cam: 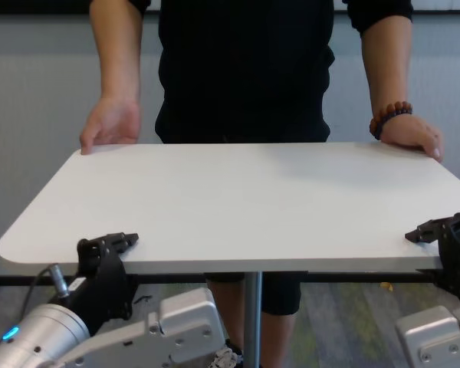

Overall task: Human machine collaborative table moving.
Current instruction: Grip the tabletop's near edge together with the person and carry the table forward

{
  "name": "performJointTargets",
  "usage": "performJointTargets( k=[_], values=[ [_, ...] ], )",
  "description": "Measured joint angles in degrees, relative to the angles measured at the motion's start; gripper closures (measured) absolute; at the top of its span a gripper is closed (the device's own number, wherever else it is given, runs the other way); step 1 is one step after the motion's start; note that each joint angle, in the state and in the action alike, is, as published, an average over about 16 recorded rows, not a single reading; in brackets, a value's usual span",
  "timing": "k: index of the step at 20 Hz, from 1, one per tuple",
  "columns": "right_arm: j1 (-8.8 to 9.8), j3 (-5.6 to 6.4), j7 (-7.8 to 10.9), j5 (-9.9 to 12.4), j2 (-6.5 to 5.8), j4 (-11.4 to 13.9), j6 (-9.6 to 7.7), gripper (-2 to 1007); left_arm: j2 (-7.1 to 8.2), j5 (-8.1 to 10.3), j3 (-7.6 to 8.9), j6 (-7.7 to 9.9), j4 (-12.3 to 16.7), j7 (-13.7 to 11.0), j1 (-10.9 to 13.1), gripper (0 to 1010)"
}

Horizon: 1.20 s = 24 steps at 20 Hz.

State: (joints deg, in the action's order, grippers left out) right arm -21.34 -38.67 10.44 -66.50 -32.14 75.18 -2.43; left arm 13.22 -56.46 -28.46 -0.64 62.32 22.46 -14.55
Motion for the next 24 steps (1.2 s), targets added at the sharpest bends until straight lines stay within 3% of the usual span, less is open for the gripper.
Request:
performJointTargets(
  k=[13, 24],
  values=[
    [-2.22, -1.76, -1.52, 1.06, 0.39, -4.37, 1.21, 667, -1.35, -0.17, -1.80, -0.14, -4.32, 1.51, -2.23, 736],
    [-2.85, -2.73, -1.41, 1.24, 0.00, -4.64, 0.46, 667, -1.80, -0.03, -2.61, -0.52, -6.42, 2.24, -3.16, 737]
  ],
)
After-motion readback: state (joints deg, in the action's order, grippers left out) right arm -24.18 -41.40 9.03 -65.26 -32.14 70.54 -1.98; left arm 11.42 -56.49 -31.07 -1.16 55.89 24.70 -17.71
